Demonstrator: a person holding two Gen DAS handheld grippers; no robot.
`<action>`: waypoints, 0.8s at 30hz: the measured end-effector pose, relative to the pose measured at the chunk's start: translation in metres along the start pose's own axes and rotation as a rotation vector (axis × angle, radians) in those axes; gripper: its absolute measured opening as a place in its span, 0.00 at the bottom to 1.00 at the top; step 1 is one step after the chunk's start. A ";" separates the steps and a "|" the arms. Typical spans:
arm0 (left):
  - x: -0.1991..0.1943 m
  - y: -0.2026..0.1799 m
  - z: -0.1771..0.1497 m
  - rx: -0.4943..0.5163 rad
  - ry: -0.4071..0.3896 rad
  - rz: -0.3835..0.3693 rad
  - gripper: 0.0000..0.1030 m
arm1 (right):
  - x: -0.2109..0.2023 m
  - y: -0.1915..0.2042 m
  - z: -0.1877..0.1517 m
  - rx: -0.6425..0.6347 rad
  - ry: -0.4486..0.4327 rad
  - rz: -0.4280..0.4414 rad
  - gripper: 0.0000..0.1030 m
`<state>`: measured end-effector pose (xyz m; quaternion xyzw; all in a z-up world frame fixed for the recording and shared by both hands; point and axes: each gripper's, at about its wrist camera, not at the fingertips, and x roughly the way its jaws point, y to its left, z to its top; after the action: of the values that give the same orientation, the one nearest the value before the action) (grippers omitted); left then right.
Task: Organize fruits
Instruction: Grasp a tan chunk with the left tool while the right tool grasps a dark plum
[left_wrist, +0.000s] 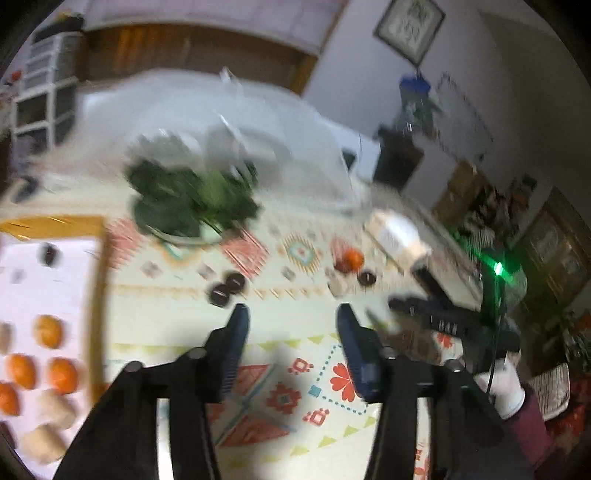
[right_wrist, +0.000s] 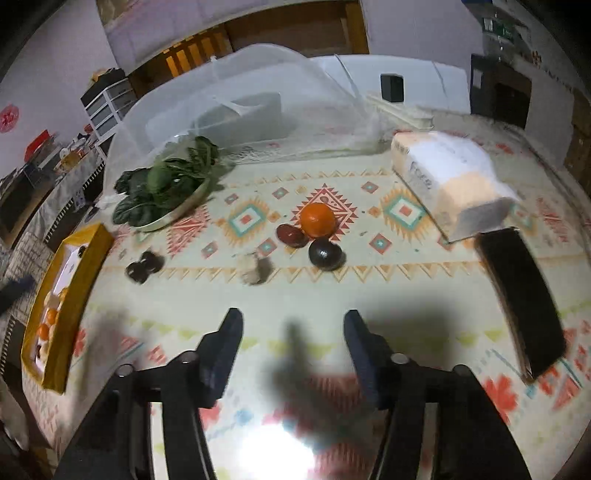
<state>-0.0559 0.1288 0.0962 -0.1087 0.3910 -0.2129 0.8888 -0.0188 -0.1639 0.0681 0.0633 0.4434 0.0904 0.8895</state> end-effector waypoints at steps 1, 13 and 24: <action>0.013 -0.004 0.000 0.008 0.013 0.000 0.44 | 0.004 -0.005 0.003 -0.001 -0.008 -0.006 0.57; 0.119 -0.036 0.018 0.064 0.126 0.000 0.46 | 0.061 -0.022 0.028 0.028 0.029 0.107 0.57; 0.163 -0.074 0.016 0.137 0.147 -0.015 0.53 | 0.047 -0.041 0.029 0.082 -0.030 0.129 0.28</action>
<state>0.0328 -0.0118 0.0281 -0.0344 0.4389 -0.2530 0.8615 0.0364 -0.1942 0.0409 0.1294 0.4286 0.1284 0.8849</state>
